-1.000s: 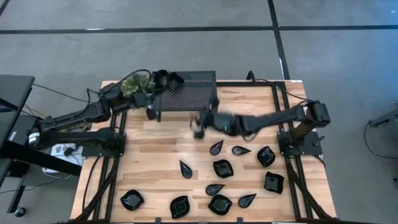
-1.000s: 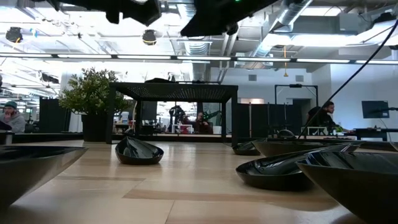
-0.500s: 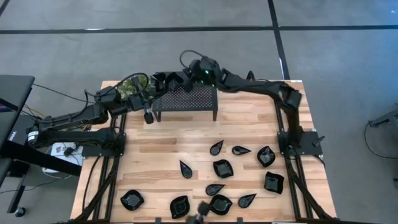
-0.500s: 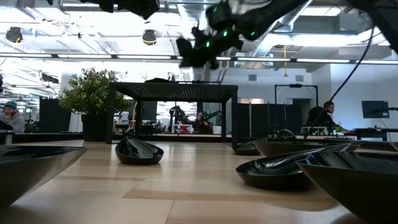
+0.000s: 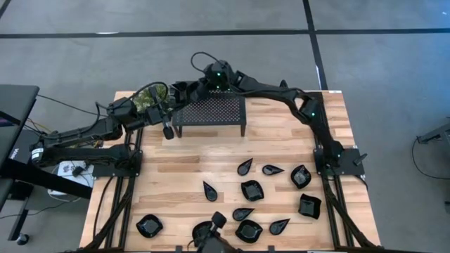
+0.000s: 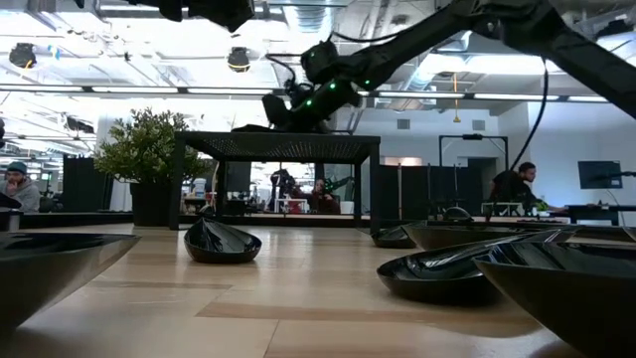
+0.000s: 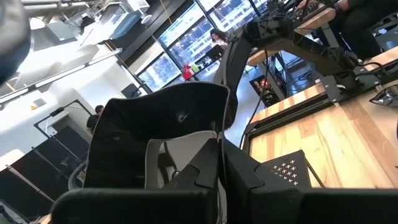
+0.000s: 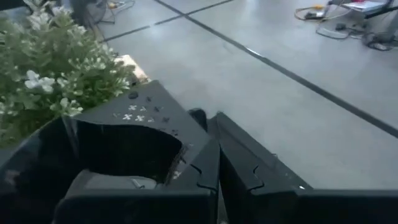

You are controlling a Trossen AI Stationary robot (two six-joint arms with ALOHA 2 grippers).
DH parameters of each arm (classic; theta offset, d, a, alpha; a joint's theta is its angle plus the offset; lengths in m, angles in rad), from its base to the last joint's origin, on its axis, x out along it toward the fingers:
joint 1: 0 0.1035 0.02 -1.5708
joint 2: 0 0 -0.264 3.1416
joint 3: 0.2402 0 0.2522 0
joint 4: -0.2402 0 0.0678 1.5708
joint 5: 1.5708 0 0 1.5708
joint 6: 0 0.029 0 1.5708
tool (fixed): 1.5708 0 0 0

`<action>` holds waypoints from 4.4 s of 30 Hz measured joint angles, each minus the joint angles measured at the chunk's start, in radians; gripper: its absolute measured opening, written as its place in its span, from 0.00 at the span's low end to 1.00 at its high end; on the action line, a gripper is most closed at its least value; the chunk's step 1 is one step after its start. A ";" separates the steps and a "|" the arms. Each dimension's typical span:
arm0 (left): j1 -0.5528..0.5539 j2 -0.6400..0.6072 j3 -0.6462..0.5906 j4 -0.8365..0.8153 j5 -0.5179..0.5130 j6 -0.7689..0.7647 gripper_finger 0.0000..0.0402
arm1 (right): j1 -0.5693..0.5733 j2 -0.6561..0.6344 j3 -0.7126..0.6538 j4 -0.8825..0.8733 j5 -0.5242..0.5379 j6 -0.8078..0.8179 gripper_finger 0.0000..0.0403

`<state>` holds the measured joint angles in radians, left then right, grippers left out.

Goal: Pick & Place Mini shaped plates
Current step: Stack the distorted square plate on top of the distorted square plate on the shelf

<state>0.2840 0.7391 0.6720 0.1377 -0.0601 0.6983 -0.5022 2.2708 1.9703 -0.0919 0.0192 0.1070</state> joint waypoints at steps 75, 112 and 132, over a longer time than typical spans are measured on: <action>0.057 0.165 0.000 -0.344 -0.069 0.150 0.23 | 0.833 -0.698 -0.308 -0.738 0.111 0.062 0.00; -0.462 0.104 -0.001 -0.316 0.084 -0.397 0.33 | 1.220 -0.700 -0.719 -0.834 0.155 0.893 0.00; -0.513 0.113 -0.001 -0.335 0.084 -0.471 0.33 | 1.306 -0.620 -0.770 -0.886 -0.054 1.346 0.22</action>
<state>-0.2287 0.8520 0.6708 -0.1970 0.0235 0.2271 0.8041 1.6506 1.2004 -0.9781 -0.0346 1.4529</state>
